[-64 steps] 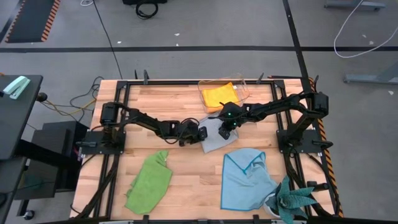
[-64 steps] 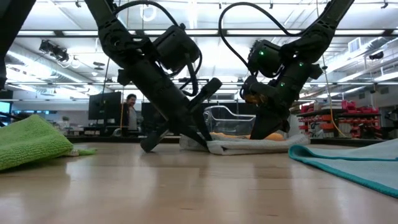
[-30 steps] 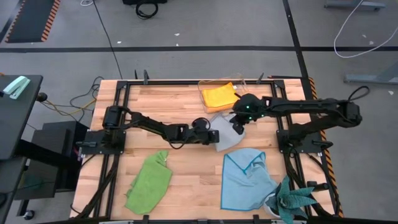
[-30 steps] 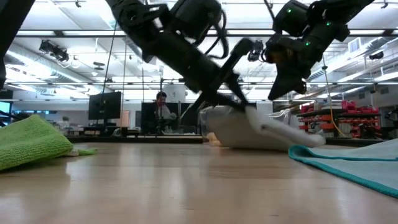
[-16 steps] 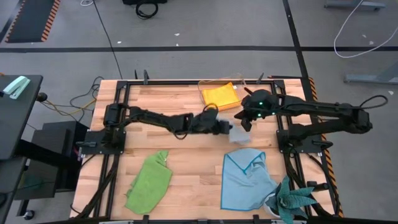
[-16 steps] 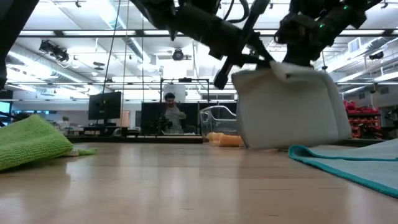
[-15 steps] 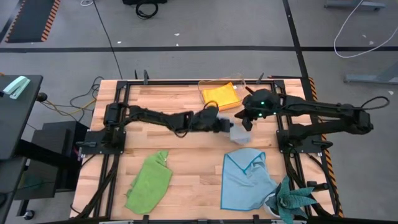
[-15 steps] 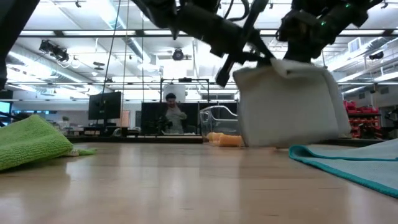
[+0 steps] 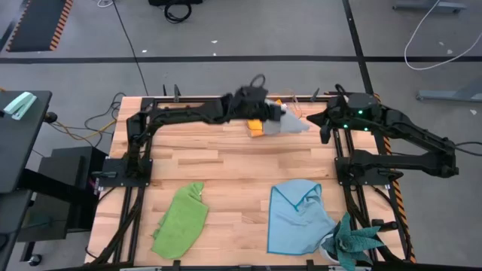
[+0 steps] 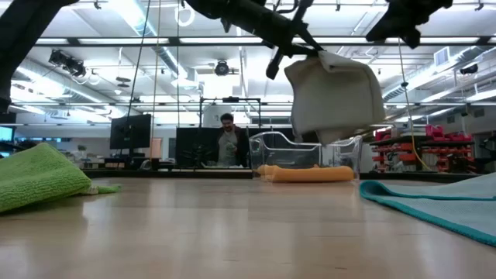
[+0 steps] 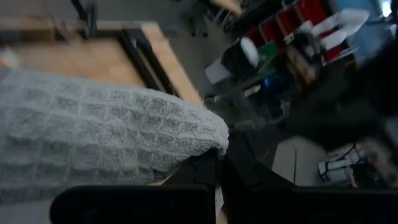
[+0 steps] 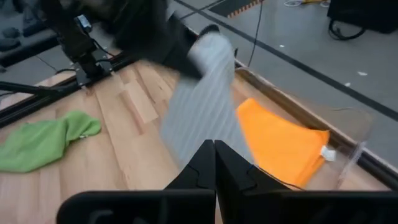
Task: Fold microfiber towels
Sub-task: Put the gray microfiber cloth into the transparent bin
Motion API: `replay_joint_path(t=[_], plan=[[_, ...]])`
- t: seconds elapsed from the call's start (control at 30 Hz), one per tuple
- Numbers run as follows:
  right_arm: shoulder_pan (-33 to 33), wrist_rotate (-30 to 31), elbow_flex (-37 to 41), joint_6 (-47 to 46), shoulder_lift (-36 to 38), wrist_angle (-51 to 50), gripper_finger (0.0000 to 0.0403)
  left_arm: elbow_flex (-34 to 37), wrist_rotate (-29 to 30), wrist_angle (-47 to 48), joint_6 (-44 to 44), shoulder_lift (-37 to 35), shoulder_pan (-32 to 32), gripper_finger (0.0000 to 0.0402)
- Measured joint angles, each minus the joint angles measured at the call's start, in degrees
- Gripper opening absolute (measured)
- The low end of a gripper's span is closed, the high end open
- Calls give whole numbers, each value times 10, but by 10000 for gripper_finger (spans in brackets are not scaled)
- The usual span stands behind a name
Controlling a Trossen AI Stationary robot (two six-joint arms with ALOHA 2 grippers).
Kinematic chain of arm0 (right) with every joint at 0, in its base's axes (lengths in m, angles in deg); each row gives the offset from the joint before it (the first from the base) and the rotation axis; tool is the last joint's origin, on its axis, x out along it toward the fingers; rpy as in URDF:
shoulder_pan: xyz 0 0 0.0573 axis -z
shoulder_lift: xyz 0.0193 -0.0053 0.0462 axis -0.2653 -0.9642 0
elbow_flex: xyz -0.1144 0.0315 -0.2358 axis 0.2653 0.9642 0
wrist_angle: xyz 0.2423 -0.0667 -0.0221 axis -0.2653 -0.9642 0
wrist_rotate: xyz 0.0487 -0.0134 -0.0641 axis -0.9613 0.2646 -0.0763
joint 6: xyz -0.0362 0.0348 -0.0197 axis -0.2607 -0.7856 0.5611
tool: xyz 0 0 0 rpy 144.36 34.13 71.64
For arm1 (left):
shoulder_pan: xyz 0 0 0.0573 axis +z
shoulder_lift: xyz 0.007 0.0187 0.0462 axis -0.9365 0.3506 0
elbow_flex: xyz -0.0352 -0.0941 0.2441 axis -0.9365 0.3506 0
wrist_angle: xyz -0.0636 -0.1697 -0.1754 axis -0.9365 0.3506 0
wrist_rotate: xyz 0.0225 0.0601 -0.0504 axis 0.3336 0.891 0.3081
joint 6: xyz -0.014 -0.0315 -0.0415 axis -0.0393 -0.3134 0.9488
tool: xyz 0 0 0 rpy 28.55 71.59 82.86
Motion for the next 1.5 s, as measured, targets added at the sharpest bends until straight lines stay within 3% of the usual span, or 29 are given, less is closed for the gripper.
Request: replay_joint_path(t=[0.2, 0.4, 0.6, 0.93, 1.5], plan=[[0, 1, -18, 4, 0, -27, 3, -78, -62, 1, -2, 31, 65, 11], [0, 1, -17, 8, -1, -39, 3, -213, -147, 18, -1, 121, 100, 11], [0, 1, -17, 8, -1, -69, 3, -319, -196, 70, 12, 214, 115, 11], [0, 9, -17, 4, 2, -80, 3, -321, -197, 204, -41, 229, 135, 11], [0, 25, -17, 15, 2, -79, 3, -330, -247, 66, 28, 228, 175, 11]])
